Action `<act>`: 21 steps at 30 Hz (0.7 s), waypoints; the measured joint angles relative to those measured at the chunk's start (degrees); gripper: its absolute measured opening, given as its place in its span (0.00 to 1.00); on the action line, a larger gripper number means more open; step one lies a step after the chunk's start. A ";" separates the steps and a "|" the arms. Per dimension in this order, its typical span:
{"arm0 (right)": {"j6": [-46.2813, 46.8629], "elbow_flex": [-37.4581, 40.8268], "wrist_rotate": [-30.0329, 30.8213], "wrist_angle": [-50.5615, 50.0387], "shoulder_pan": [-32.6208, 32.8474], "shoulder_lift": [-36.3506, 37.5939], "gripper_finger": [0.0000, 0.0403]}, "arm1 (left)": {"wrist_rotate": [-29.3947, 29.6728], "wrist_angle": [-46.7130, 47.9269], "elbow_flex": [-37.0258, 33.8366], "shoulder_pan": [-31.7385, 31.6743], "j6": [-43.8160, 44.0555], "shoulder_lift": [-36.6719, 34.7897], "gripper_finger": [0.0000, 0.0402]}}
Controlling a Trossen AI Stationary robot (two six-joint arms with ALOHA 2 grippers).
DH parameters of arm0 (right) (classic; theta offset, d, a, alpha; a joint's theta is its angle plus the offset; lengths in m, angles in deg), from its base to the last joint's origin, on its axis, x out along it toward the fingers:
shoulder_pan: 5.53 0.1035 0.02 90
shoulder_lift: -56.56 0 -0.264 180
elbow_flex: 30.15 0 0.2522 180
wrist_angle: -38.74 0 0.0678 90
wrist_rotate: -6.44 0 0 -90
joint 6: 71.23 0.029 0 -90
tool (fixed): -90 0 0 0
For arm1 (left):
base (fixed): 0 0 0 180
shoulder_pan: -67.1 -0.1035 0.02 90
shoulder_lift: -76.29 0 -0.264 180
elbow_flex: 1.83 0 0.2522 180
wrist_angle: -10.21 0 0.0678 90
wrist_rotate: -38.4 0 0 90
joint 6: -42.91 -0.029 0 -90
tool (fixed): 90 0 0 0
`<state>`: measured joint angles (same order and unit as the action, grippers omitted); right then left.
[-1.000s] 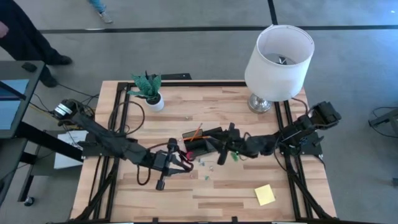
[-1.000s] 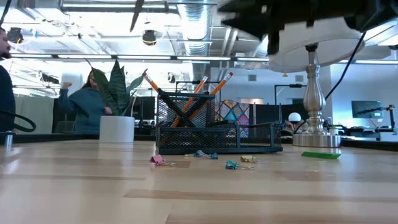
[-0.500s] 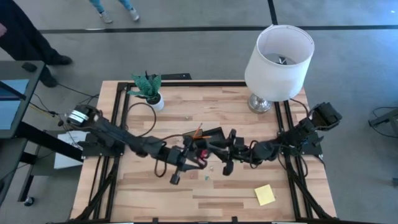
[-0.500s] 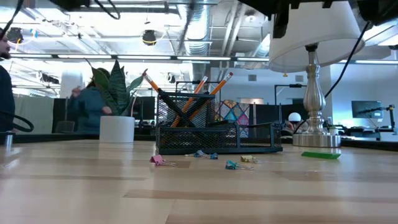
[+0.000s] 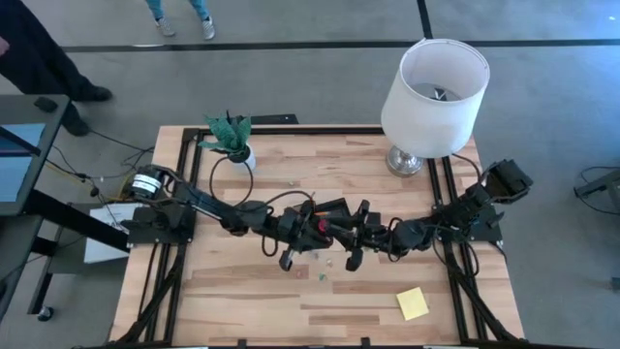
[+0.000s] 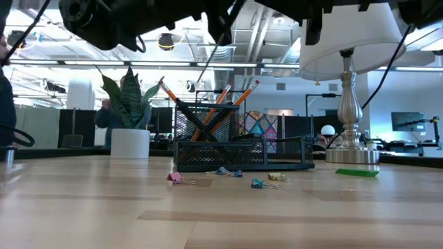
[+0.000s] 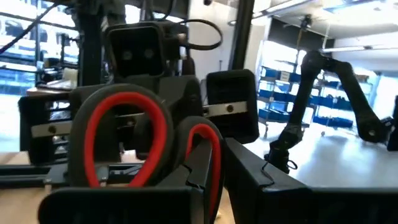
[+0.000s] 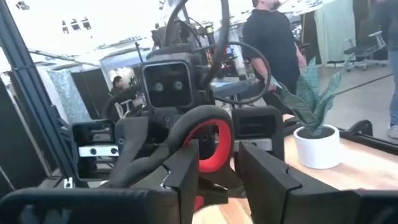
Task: Pick and place office supplies into organizer
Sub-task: Put the black scissors into the black desk organizer
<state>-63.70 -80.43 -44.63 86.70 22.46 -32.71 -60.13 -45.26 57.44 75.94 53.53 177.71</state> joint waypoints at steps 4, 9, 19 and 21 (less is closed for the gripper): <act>1.30 0.02 -0.21 2.76 0.82 0.00 0.28 | 1.34 -0.10 -0.02 -0.11 0.36 -0.04 0.05; -7.82 -0.09 0.64 5.86 6.20 4.86 0.28 | 4.79 1.25 -0.11 -0.64 0.15 0.11 0.00; -24.58 -0.13 20.63 -2.96 17.05 16.76 0.28 | 12.13 5.46 -0.82 -3.41 2.97 0.07 0.00; -20.44 -0.11 21.08 -8.64 17.38 16.44 0.28 | 11.77 4.90 -1.25 -3.30 3.03 0.07 0.00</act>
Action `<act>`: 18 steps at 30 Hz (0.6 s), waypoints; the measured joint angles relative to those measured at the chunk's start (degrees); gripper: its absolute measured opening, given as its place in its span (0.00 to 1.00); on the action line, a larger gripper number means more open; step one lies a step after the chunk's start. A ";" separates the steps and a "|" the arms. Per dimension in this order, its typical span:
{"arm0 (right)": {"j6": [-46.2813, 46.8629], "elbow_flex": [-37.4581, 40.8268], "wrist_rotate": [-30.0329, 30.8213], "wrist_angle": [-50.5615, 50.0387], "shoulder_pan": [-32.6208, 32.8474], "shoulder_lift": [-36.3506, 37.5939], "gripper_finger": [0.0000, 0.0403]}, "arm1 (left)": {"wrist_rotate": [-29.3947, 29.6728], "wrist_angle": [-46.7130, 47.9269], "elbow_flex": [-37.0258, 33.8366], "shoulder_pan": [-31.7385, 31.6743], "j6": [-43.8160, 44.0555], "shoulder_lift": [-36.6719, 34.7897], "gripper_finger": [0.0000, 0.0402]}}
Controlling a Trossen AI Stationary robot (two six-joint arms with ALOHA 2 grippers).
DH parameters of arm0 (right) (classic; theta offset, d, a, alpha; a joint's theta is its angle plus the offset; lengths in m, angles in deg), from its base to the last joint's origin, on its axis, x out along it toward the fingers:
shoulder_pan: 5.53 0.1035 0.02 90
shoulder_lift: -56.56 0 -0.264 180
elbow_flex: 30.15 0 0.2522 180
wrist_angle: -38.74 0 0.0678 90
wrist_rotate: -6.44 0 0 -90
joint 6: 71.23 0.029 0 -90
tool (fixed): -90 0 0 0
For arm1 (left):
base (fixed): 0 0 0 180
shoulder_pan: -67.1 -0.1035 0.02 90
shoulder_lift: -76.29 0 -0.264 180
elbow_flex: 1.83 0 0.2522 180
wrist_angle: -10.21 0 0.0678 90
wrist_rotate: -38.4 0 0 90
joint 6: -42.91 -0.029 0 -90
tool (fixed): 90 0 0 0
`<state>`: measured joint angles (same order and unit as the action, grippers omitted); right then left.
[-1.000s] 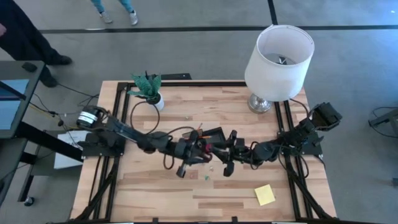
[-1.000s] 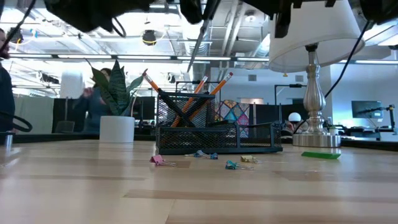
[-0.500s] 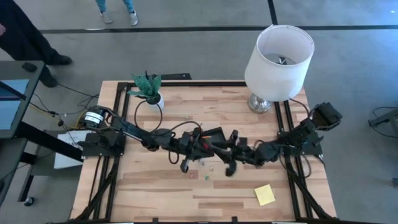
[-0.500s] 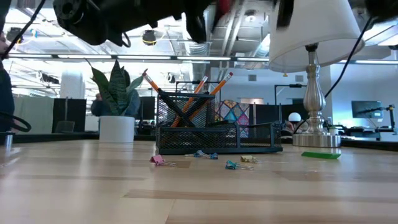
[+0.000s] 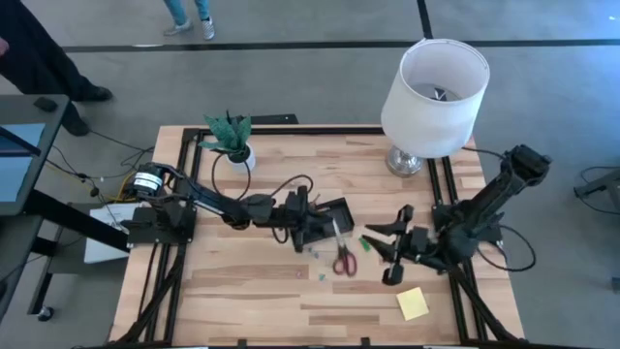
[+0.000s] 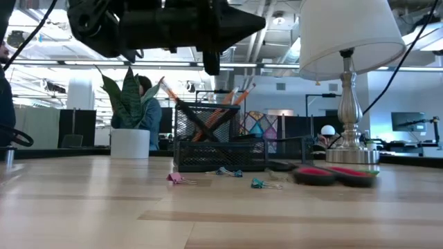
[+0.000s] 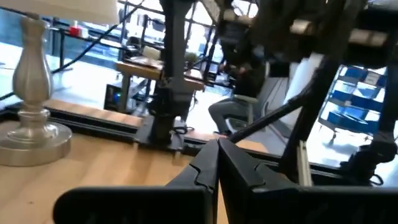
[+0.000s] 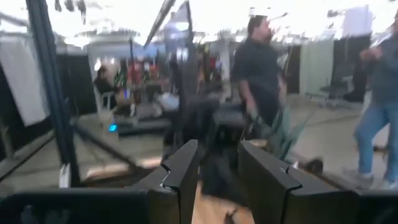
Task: Pick and place office supplies into organizer
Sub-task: Put the black scissors into the black desk organizer
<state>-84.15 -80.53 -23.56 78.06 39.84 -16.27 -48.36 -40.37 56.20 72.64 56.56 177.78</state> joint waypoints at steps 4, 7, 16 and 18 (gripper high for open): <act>10.78 0.06 -0.05 -8.80 0.10 -2.15 0.28 | -1.80 -5.78 -0.59 -0.14 -2.30 0.00 0.00; 12.46 0.07 0.14 -6.99 0.78 -3.72 0.28 | -5.96 -11.81 -0.59 0.59 -2.82 -0.47 0.00; 16.78 0.07 -4.68 0.70 4.93 -4.07 0.28 | -18.00 -9.10 -0.57 7.95 -8.91 -5.93 0.00; 22.08 0.04 -9.91 -1.36 4.84 -4.41 0.28 | -15.38 -4.66 -0.57 11.04 -11.77 -6.05 0.00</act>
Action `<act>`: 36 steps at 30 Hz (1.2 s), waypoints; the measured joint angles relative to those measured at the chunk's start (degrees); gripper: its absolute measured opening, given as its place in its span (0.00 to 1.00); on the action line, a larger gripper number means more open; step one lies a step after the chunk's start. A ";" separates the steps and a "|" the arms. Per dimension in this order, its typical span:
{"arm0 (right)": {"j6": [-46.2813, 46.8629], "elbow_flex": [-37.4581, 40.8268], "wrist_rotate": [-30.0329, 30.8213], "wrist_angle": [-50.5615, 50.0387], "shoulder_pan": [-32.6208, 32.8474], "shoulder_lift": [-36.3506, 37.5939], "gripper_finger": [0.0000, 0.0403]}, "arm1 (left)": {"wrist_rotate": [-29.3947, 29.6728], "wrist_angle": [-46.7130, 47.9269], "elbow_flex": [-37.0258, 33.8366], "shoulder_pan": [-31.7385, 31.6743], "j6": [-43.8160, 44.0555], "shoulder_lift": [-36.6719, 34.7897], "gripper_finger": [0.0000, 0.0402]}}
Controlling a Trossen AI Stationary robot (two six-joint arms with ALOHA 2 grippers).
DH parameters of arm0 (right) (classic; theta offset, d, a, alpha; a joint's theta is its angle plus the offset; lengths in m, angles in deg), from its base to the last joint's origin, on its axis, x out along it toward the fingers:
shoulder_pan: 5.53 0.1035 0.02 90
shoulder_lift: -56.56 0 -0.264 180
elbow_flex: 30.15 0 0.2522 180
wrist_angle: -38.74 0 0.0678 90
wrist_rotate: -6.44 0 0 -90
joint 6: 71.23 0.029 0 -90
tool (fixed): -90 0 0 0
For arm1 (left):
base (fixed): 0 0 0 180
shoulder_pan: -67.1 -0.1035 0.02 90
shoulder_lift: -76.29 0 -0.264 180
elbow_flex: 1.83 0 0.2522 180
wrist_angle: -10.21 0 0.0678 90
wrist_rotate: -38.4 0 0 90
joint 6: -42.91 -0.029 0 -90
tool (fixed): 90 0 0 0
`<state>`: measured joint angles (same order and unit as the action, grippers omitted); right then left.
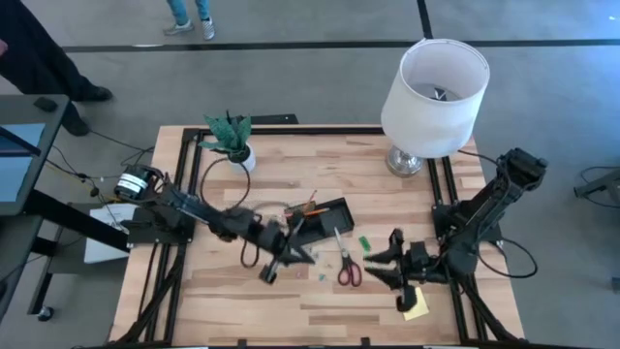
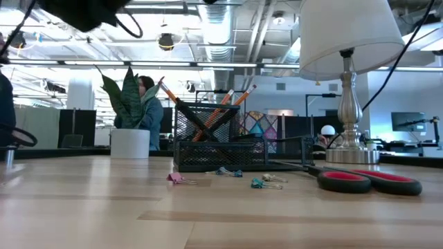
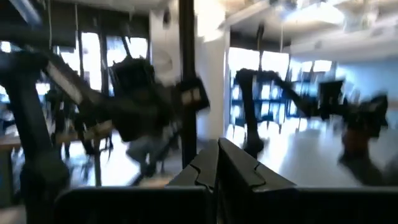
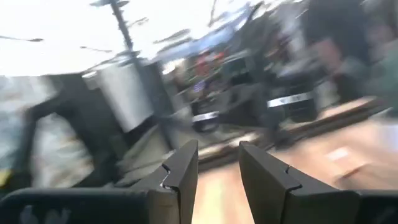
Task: Pick and place office supplies into organizer
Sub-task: Put the black scissors into the black desk organizer
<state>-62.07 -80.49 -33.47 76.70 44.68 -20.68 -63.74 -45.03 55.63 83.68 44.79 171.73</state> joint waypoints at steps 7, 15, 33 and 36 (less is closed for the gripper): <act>13.02 -0.02 -8.04 -1.63 -1.40 -9.44 0.28 | 20.65 17.77 -0.02 11.46 -2.15 0.33 0.00; 29.26 0.00 -8.20 2.94 -6.88 -22.53 0.28 | 42.75 27.76 0.00 22.31 1.95 0.31 0.00; 30.23 -2.90 -23.23 4.58 -14.56 -24.29 0.28 | 54.21 36.32 0.00 26.88 8.64 0.31 0.00; 28.64 -3.54 -23.24 4.57 -14.49 -24.28 0.28 | 54.22 36.24 0.00 26.88 8.64 0.31 0.00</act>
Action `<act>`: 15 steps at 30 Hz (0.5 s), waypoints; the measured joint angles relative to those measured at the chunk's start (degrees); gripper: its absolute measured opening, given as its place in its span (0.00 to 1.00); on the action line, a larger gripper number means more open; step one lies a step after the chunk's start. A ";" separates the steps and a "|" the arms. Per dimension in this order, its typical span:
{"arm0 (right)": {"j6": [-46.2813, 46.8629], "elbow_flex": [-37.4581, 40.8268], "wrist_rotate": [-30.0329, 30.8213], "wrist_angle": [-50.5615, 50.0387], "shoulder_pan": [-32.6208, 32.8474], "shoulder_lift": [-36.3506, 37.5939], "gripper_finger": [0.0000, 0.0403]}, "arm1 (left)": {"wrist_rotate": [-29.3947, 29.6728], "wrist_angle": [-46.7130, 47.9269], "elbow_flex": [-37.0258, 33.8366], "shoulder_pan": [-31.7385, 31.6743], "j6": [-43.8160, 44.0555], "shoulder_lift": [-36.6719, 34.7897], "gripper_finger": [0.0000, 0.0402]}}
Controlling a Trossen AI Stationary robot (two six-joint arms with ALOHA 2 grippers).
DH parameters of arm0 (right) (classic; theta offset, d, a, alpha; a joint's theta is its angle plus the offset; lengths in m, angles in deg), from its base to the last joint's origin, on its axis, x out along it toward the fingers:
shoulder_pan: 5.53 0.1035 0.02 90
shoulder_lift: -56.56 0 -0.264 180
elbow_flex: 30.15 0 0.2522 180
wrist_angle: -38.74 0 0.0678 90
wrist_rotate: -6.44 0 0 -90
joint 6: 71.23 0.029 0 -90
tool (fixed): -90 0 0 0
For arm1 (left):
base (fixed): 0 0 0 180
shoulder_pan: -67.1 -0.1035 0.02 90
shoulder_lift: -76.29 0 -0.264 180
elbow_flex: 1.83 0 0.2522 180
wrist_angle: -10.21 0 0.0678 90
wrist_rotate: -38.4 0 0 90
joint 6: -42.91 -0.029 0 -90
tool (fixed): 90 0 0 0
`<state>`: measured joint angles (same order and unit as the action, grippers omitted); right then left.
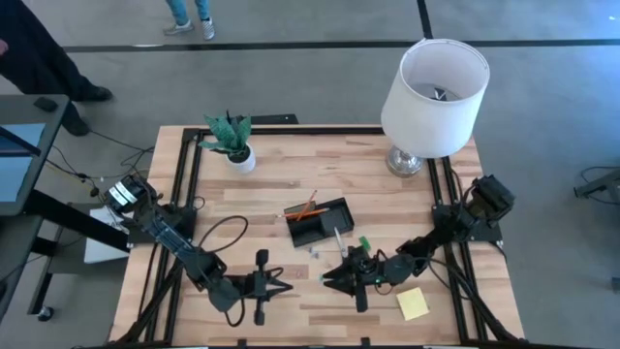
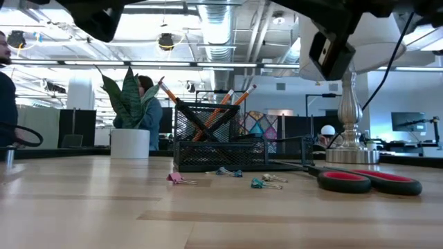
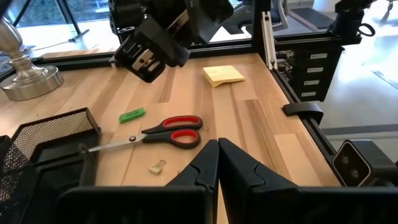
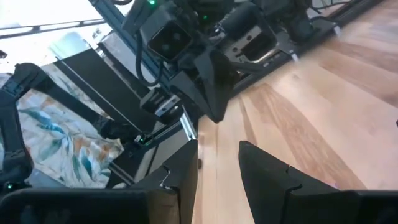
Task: Pick and place office supplies into organizer
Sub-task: Put the black scissors into the black desk organizer
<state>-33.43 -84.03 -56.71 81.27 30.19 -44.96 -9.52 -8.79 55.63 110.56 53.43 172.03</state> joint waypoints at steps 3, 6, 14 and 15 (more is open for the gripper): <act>-0.32 -0.11 0.01 0.00 -0.02 0.01 0.28 | 0.00 -0.02 0.00 -0.04 0.02 0.00 0.00; 1.56 -0.11 0.07 0.00 -0.09 -0.01 0.28 | 0.00 -0.08 0.00 -0.02 0.02 0.00 0.00; 5.74 -0.13 -2.53 0.71 -3.68 -0.01 0.28 | 0.00 -0.09 0.00 -0.07 -0.04 0.00 0.00; 5.72 -0.13 -2.71 2.73 -4.00 -0.06 0.28 | 0.00 -0.11 0.00 -0.07 -0.04 0.00 0.00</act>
<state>-27.71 -84.16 -59.42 84.01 26.19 -45.02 -9.52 -8.89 55.63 110.50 53.39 172.03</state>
